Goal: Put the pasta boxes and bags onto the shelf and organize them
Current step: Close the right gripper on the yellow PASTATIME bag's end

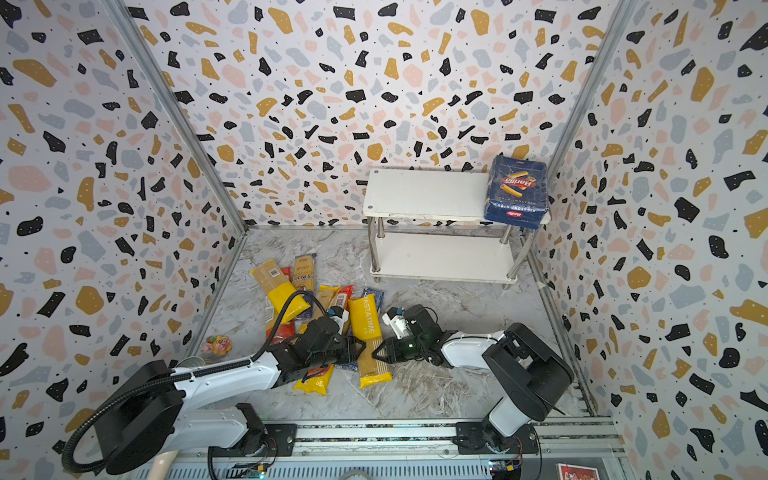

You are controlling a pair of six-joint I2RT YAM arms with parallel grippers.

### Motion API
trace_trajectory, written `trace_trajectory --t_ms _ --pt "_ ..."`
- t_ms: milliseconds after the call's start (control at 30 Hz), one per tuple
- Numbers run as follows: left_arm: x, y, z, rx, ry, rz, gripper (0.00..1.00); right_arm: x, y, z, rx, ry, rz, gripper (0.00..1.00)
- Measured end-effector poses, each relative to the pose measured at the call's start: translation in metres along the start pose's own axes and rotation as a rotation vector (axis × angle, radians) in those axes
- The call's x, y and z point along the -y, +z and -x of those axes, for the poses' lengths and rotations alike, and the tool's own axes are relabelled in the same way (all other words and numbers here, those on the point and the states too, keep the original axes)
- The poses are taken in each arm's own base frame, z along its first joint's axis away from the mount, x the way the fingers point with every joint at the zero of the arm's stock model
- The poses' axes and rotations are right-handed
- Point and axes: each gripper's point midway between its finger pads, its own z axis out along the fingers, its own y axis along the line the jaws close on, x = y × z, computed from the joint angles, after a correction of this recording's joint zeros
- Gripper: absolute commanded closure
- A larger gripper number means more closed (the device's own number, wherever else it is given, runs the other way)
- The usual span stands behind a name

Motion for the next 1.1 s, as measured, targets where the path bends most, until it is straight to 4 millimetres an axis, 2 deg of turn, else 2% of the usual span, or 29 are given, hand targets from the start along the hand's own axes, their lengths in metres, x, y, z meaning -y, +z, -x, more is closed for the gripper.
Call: trace_trajectory --t_ms 200,300,367,600,933,1100 --pt "0.002 0.011 0.0 -0.001 -0.018 -0.018 0.66 0.003 0.001 -0.006 -0.02 -0.009 0.008 0.34" --pt "0.005 0.014 0.001 0.005 -0.026 -0.034 0.69 0.004 0.006 -0.01 -0.038 -0.002 0.024 0.2" --pt "0.006 0.014 0.002 0.008 -0.033 -0.04 0.72 -0.002 0.008 -0.01 -0.04 -0.024 0.047 0.14" --pt "0.009 0.014 0.007 0.024 -0.044 -0.054 0.76 -0.017 0.021 -0.017 -0.063 -0.077 0.046 0.12" --pt "0.01 0.012 0.007 0.065 -0.091 -0.105 0.81 -0.022 0.032 -0.014 -0.049 -0.077 -0.002 0.12" --pt "0.009 0.004 0.001 0.07 -0.117 -0.138 0.81 -0.021 0.033 -0.011 -0.034 -0.056 -0.021 0.12"
